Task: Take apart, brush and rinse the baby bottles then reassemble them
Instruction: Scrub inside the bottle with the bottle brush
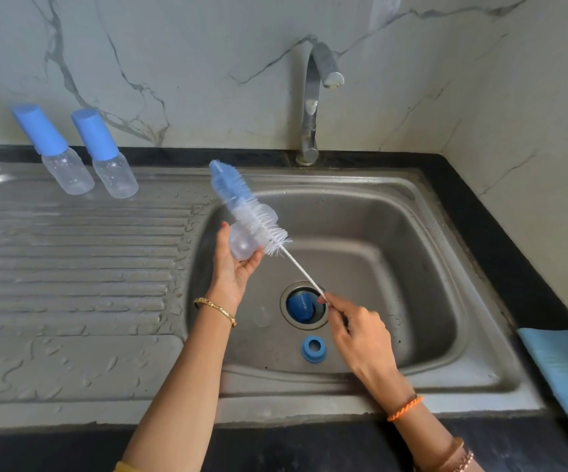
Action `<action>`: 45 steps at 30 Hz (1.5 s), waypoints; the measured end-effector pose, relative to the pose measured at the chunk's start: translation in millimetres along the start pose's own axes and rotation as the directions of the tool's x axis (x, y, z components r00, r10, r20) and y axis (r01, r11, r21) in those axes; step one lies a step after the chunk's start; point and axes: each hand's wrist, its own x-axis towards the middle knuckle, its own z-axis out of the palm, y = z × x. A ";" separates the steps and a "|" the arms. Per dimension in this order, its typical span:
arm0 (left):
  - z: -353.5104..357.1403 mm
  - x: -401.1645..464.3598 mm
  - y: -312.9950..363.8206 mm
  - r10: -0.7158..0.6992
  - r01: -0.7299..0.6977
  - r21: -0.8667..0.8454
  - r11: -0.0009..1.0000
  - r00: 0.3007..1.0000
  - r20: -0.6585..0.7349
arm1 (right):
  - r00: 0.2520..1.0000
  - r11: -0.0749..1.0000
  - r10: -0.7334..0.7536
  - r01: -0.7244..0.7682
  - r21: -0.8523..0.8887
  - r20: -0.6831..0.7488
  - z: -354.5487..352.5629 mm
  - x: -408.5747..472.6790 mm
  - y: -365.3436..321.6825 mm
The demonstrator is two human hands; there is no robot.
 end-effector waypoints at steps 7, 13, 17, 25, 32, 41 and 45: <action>4.1 -3.2 -7.8 0.008 -0.009 0.046 0.999 1.000 0.023 | 0.994 0.998 0.062 -0.060 0.023 -0.090 -4.3 13.5 1.9; -1.4 4.3 -10.9 0.034 -0.035 -0.037 0.999 0.999 -0.015 | 0.996 0.994 0.068 -0.064 0.091 -0.049 -0.4 15.5 8.2; -9.2 7.5 -10.4 0.074 -0.061 -0.167 0.984 0.995 0.070 | 1.000 0.995 0.018 -0.017 0.099 -0.005 -3.9 10.2 11.6; -1.8 -4.5 -20.9 -0.043 0.068 -0.187 0.980 0.990 0.131 | 0.996 0.998 0.044 -0.047 -0.046 -0.076 -4.7 4.1 11.7; -2.1 -8.0 -14.4 -0.076 0.075 -0.156 0.985 0.997 -0.001 | 0.996 0.997 -0.074 0.072 -0.037 -0.048 -7.0 4.3 15.9; -6.3 -3.2 -17.9 -0.135 0.131 -0.225 0.966 0.991 -0.003 | 0.999 0.999 -0.031 0.032 0.028 -0.034 -9.3 5.5 21.5; -4.9 -2.8 -16.8 -0.141 0.152 -0.240 0.959 0.988 0.062 | 0.998 0.999 -0.021 0.023 0.030 -0.055 -9.7 8.0 22.9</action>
